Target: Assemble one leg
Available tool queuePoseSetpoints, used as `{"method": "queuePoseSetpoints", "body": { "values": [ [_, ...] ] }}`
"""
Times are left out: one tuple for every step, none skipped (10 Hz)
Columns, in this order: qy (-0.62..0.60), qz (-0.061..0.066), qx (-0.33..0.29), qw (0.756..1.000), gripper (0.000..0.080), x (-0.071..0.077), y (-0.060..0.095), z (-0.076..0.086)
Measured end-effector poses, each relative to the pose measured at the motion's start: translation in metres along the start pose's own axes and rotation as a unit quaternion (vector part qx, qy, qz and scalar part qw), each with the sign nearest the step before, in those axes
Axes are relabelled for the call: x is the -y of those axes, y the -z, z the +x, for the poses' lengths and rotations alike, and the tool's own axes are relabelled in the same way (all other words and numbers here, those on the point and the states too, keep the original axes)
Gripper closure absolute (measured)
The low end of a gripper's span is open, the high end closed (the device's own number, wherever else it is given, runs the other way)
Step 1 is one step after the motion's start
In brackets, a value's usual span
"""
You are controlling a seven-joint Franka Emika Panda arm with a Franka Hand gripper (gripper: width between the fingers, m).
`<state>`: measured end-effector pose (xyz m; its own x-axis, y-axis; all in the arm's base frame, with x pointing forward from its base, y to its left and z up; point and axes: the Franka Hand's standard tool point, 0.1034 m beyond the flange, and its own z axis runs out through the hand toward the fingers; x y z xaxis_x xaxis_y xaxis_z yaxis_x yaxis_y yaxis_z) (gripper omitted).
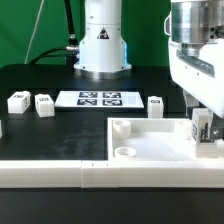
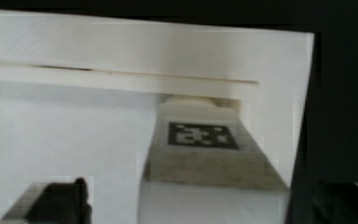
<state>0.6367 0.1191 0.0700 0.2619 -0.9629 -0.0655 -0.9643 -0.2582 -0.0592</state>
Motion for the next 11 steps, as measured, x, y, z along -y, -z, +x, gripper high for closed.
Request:
{"method": "queuePoseSetpoints", "body": {
  "values": [
    [0.056,0.000,0.001,0.998,0.0157,0.0005,-0.0002,-0.0037],
    [0.123,0.001,0.002,0.992,0.0151,0.0010,-0.0003,-0.0050],
    [0.167,0.002,0.001,0.986,0.0150,0.0017,-0.0001,-0.0064],
    [0.212,0.002,0.001,0.977,0.0150,0.0026,0.0005,-0.0086],
    [0.290,0.002,-0.001,0.957,0.0150,0.0033,0.0007,-0.0077],
    [0.349,0.000,-0.006,0.937,0.0150,0.0047,0.0013,-0.0071],
    [0.399,-0.004,-0.012,0.917,0.0150,0.0062,0.0024,-0.0073],
    [0.484,-0.014,-0.024,0.875,0.0150,0.0072,0.0033,-0.0070],
    [0.530,-0.022,-0.030,0.847,0.0150,0.0071,0.0033,-0.0071],
    [0.564,-0.028,-0.034,0.825,0.0150,0.0070,0.0035,-0.0057],
    [0.611,-0.034,-0.037,0.790,0.0150,0.0067,0.0037,-0.0032]
  ]
}}
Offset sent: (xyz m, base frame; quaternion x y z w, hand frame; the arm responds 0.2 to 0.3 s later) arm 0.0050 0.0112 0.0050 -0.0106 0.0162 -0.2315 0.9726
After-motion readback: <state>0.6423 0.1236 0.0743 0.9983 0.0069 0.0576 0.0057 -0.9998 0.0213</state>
